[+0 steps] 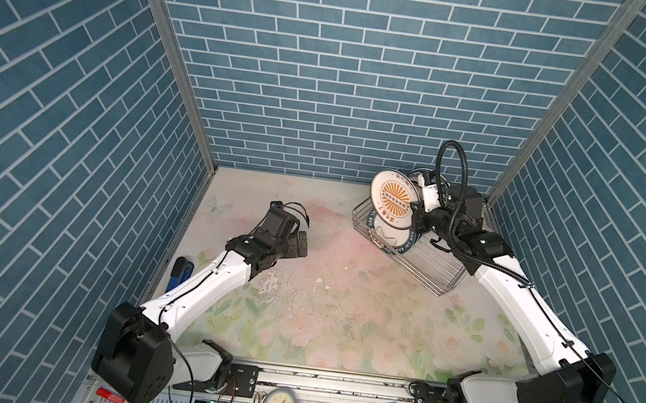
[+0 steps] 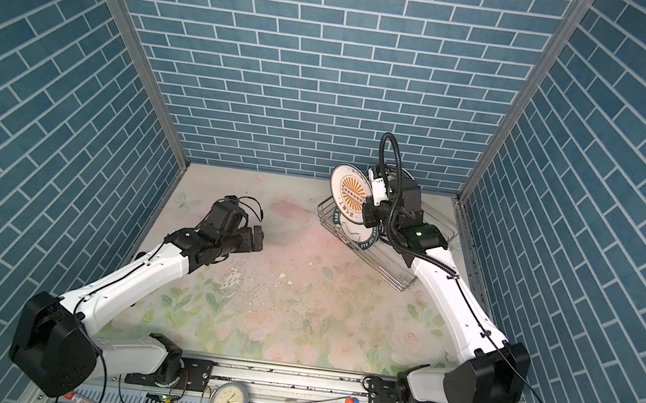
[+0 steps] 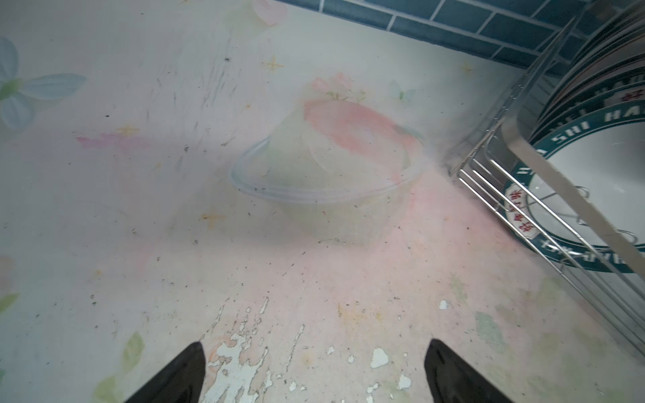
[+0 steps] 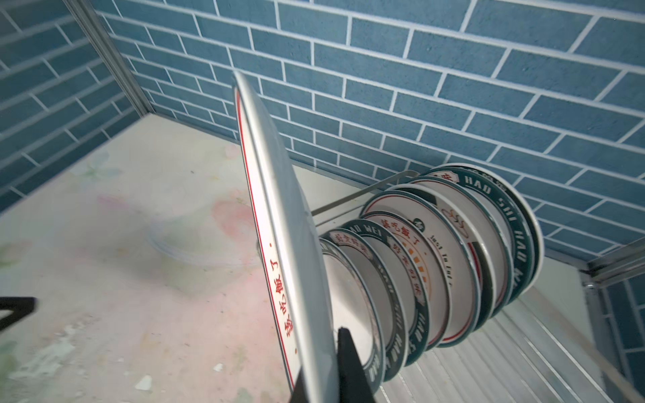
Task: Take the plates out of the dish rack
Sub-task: 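Pull the plate toward the left gripper while the left gripper reaches for it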
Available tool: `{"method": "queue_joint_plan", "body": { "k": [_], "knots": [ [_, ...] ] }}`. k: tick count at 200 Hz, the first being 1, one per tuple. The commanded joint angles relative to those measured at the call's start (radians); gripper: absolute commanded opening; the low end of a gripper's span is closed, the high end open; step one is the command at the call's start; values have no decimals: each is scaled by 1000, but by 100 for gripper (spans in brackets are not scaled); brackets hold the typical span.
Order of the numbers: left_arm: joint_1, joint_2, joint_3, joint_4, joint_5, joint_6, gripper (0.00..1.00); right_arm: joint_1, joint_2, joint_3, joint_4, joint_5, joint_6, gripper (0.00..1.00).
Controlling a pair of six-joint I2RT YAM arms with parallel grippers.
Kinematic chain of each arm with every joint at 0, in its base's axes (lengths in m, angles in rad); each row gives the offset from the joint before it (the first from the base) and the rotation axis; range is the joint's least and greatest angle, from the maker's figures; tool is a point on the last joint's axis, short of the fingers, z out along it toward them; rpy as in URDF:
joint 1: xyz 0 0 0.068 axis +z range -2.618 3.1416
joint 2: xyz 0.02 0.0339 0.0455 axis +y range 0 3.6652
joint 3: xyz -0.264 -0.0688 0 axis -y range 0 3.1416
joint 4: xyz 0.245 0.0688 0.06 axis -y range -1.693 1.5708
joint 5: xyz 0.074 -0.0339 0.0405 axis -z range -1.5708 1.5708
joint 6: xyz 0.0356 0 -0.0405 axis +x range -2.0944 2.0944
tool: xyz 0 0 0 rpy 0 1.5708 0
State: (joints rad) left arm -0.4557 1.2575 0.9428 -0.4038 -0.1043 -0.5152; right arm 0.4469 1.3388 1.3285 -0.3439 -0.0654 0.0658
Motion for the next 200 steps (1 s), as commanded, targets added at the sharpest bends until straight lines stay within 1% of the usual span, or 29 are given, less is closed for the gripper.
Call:
{"method": "queue_joint_plan", "body": {
  "k": [1,30,54,76,90,114,135,163,190,200],
  "knots": [
    [6,-18,6,61,113,7,99,0,-13,17,-24,-126,258,0],
    [7,-67,-29,126,168,-4,99,-1,25,-19,28,-190,428,0],
    [22,-110,-71,181,189,-18,99,-1,49,-79,137,-264,551,0],
    [47,-102,-85,222,264,-41,99,-1,89,-106,204,-316,655,0],
    [51,-90,-94,263,311,-54,99,-1,108,-127,256,-347,697,0],
    [77,-59,-132,397,430,-107,99,2,136,-179,384,-441,793,0],
    [107,-20,-166,530,542,-174,99,4,158,-213,457,-496,839,0],
    [112,27,-163,564,556,-190,96,17,185,-265,580,-558,915,0],
    [124,62,-175,670,631,-242,91,33,195,-281,576,-561,908,0],
    [126,70,-174,692,645,-252,90,35,200,-287,581,-560,908,0]
  ]
}}
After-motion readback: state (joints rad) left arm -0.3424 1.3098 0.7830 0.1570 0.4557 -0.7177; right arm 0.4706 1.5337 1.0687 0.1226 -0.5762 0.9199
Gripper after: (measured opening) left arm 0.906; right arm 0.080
